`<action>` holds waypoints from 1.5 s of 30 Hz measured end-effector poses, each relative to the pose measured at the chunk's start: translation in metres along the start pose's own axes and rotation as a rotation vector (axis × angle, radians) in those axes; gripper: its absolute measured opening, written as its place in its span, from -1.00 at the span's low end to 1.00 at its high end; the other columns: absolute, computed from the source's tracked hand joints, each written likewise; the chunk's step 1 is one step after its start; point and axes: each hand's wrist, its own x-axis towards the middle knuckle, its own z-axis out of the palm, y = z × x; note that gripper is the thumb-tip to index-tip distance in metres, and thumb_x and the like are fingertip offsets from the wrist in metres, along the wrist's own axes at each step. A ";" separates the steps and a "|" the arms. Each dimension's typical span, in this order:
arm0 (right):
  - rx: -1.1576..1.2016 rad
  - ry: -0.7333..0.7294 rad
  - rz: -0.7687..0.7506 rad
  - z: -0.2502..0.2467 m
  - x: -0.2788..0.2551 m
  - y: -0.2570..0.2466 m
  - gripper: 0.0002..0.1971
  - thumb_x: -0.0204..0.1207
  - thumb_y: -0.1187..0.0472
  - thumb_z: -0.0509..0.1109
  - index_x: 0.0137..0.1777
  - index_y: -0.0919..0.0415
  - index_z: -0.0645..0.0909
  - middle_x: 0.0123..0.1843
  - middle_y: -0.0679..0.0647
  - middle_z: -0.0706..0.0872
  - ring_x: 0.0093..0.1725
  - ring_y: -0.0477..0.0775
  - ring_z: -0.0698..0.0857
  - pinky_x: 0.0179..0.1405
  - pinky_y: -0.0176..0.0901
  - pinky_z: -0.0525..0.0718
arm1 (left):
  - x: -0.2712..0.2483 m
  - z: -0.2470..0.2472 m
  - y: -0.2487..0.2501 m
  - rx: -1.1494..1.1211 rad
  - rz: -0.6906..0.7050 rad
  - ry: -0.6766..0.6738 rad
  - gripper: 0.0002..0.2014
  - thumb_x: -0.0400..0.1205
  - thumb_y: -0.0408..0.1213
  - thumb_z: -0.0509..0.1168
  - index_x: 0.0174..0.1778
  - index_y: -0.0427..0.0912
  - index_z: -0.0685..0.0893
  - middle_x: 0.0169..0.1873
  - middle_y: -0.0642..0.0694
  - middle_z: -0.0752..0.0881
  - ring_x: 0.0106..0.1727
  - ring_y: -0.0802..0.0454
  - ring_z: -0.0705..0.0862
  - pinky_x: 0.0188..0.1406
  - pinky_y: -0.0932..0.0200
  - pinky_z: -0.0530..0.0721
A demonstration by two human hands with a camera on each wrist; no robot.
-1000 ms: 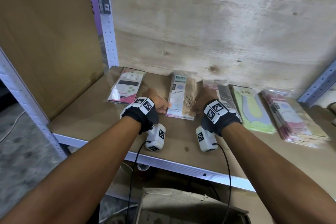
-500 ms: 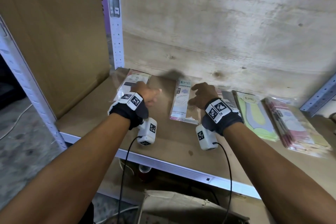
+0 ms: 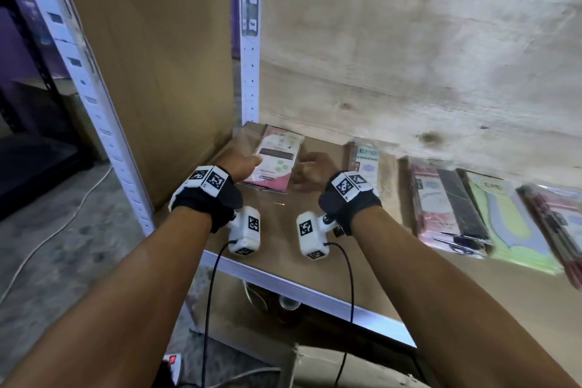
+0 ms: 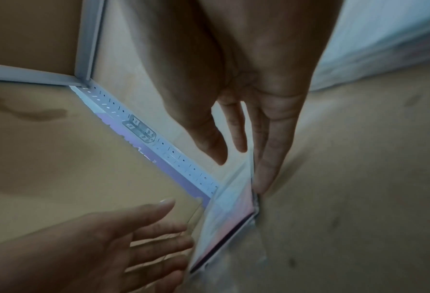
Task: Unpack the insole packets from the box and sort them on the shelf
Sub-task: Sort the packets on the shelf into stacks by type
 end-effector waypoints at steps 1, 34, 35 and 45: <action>-0.014 0.017 -0.022 0.004 0.002 0.001 -0.72 0.55 0.48 0.34 0.25 0.38 0.60 -0.05 0.27 0.64 -0.21 0.15 0.70 -0.05 0.06 0.82 | 0.000 0.000 -0.002 0.005 -0.011 -0.012 -0.58 0.70 -0.26 0.30 0.49 -0.23 0.50 0.42 -0.19 0.59 0.34 -0.12 0.59 0.10 0.31 0.37; 0.572 -0.065 -0.206 -0.164 -0.168 -0.013 -0.74 0.74 0.11 0.15 -0.19 0.15 0.47 -0.39 0.11 0.60 -0.48 -0.01 0.42 -0.63 -0.30 0.21 | -0.095 0.010 0.161 -0.119 0.649 0.281 -0.73 0.52 0.05 0.49 -0.20 -0.10 0.75 -0.27 0.01 0.77 -0.25 0.05 0.72 -0.16 0.30 0.58; 0.547 -0.043 -0.201 -0.164 -0.171 -0.002 -0.77 0.74 0.17 0.14 -0.18 0.13 0.43 -0.40 0.08 0.48 -0.48 -0.03 0.33 -0.63 -0.29 0.14 | -0.096 0.018 0.158 -0.175 0.590 0.222 -0.75 0.53 0.02 0.49 -0.19 -0.11 0.75 -0.26 -0.01 0.80 -0.23 0.02 0.73 -0.14 0.22 0.64; 0.314 0.091 -0.326 -0.205 -0.201 0.129 -0.76 0.55 0.14 0.49 0.17 0.19 0.72 0.21 0.29 0.79 0.23 0.37 0.75 0.35 0.33 0.61 | -0.109 0.139 0.186 -0.586 0.134 -0.325 -0.70 0.61 -0.30 0.45 0.18 -0.42 0.74 0.06 -0.33 0.81 -0.36 0.13 0.74 -0.50 0.37 0.66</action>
